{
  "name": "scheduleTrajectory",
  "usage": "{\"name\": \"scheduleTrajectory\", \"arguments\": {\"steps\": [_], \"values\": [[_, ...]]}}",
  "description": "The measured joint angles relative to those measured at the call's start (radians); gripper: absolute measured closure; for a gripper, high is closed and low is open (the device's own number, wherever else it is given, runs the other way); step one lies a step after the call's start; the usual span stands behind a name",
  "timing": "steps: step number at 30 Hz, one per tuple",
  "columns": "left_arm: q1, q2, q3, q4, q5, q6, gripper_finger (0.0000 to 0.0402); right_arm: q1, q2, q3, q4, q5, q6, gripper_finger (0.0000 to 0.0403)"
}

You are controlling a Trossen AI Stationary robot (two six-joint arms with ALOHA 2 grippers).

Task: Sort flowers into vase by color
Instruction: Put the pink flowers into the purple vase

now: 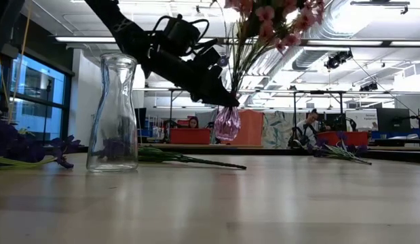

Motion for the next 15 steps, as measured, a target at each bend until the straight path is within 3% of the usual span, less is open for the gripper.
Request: {"name": "scheduleTrajectory", "arguments": {"steps": [4, 9, 15], "values": [[-0.007, -0.008, 0.0, 0.001, -0.003, 0.033, 0.0315, 0.0, -0.001, 0.0, 0.02, 0.052, 0.0, 0.0403], [-0.006, -0.014, 0.003, 0.016, -0.002, 0.037, 0.0317, -0.001, 0.0, 0.0, 0.096, 0.043, 0.013, 0.0393], [-0.003, -0.017, 0.007, 0.031, 0.003, 0.04, 0.0317, -0.003, 0.003, 0.094, 0.013, 0.045, 0.016, 0.0309]]}}
